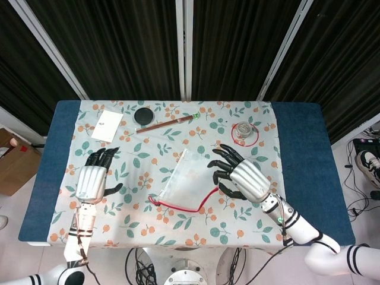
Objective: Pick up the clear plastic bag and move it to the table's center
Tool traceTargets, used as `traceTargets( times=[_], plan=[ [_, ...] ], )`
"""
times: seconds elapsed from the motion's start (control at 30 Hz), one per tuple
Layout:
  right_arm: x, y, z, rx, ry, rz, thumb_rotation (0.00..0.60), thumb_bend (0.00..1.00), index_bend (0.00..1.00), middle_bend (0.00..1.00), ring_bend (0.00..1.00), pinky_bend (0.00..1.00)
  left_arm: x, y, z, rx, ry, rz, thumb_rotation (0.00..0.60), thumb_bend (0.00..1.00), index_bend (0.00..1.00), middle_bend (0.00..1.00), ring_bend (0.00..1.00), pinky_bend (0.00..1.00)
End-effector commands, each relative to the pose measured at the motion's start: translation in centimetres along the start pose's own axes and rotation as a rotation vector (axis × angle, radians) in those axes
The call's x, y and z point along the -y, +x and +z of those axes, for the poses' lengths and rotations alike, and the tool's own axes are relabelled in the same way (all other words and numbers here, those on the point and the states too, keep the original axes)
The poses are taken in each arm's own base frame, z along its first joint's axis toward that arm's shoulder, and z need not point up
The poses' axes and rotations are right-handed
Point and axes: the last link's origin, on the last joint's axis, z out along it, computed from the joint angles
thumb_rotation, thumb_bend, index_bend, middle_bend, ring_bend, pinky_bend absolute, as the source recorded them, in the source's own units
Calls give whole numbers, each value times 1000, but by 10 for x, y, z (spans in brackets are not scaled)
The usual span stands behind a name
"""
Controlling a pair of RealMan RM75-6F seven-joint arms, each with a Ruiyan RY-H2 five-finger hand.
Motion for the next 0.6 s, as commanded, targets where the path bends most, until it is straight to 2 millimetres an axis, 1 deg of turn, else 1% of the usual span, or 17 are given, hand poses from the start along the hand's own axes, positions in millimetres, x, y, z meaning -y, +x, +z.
traceTargets(
  times=[0.03,0.07,0.1,0.2,0.27,0.33,0.4,0.43,0.5,0.53,0.6],
  plan=[
    [-15,-13,-33,198,-123,-72,600,204,97,87,0,0,6,5,6,-17,-1,-23,600,32,127,169,125,192],
    [-19,-16,-38,249,-164,-77,600,146,40,55,0,0,8,5,8,-15,-13,-37,600,25,129,170,125,192],
    [-23,-17,-42,283,-192,-74,600,95,6,26,0,0,10,5,9,-11,-20,-41,600,22,133,170,125,192],
    [-32,-20,-51,400,-273,-42,600,12,0,0,0,0,19,6,15,-8,-60,-4,600,17,146,173,126,193],
    [-36,-19,-54,432,-312,8,600,0,0,0,0,0,32,6,18,-4,-56,28,600,13,156,181,127,193],
    [-41,-15,-56,421,-334,53,600,0,0,0,0,0,48,8,19,8,-9,38,600,13,170,194,128,193],
    [-48,-7,-61,345,-361,101,600,0,0,7,0,0,68,12,17,18,41,45,600,12,182,202,128,193],
    [-52,-3,-64,299,-374,113,600,7,0,27,0,0,77,14,14,24,59,49,600,13,186,205,129,193],
    [-61,4,-77,213,-399,107,600,56,0,84,0,2,97,19,3,30,105,60,600,12,200,207,129,193],
    [-67,7,-85,175,-417,99,600,98,5,110,0,6,108,22,-5,34,131,63,600,12,210,208,129,195],
    [-74,13,-99,117,-448,72,600,152,32,121,0,13,122,27,-18,36,174,56,600,12,221,209,129,198]
  ],
)
